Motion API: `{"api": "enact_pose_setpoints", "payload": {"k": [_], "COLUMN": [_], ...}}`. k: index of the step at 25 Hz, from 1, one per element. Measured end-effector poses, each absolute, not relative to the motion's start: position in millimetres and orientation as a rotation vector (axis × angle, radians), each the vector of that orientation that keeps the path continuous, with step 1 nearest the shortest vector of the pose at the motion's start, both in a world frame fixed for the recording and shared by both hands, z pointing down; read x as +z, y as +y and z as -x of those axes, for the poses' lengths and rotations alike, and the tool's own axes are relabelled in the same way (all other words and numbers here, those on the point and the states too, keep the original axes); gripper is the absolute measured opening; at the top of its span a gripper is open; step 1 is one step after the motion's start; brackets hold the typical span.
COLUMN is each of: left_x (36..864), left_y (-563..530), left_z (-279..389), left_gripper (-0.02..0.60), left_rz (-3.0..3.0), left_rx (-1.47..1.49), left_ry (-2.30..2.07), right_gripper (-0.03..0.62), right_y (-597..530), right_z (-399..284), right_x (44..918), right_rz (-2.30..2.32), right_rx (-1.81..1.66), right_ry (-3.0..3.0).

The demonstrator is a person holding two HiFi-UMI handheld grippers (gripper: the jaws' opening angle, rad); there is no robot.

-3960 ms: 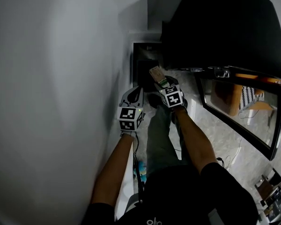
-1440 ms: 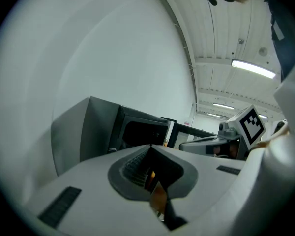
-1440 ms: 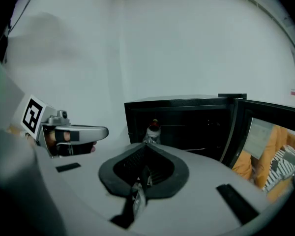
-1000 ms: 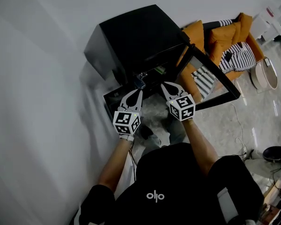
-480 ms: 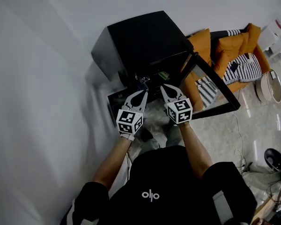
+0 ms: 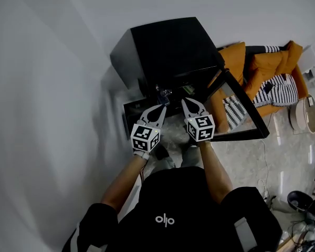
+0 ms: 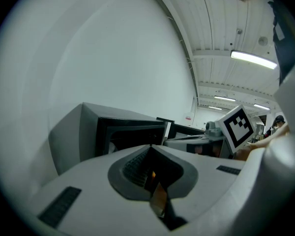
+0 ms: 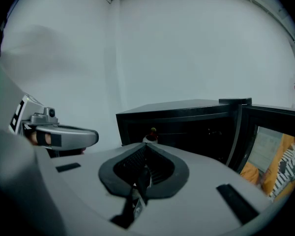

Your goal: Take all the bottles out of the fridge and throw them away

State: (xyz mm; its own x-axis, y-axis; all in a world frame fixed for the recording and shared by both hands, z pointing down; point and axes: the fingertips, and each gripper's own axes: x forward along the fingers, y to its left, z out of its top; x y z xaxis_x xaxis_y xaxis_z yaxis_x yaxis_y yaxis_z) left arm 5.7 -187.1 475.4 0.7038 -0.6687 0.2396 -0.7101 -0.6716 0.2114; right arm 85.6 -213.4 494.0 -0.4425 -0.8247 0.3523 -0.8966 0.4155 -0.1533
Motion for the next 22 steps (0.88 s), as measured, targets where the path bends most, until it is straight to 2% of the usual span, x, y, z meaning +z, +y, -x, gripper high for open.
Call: {"api": "enact_pose_setpoints", "payload": {"k": [6, 10, 12, 14, 16, 22], "left_x": [474.4, 475.2, 476.1, 477.7, 480.0, 485.4], "left_y": [-189.1, -188.0, -186.5, -184.2, -181.3, -177.1], "left_z": [13.2, 32.1, 41.5, 50.8, 59.3, 75.4], "left_gripper": [0.006, 0.006, 0.006, 0.006, 0.006, 0.006], "left_rz": [-2.586, -2.540, -2.518, -2.496, -2.475, -2.423], "left_rx": [0.213, 0.218, 0.217, 0.218, 0.224, 0.240], "left_ry": [-1.176, -1.252, -1.285, -1.314, -1.341, -1.400], "right_gripper": [0.022, 0.209, 0.283, 0.329, 0.353, 0.356], "right_y": [-226.9, -244.8, -258.2, -272.2, -284.4, -307.6], "right_z": [-64.2, -43.3, -37.2, -31.6, -25.2, -15.5], "right_x": [508.3, 533.2, 545.5, 559.6, 574.3, 596.9], "right_rz": [-1.444, -1.392, -1.404, -1.409, -1.399, -1.343], "right_rx": [0.485, 0.446, 0.414, 0.391, 0.387, 0.365], "right_ry": [-2.474, -2.424, -2.394, -2.355, -2.321, -2.261]}}
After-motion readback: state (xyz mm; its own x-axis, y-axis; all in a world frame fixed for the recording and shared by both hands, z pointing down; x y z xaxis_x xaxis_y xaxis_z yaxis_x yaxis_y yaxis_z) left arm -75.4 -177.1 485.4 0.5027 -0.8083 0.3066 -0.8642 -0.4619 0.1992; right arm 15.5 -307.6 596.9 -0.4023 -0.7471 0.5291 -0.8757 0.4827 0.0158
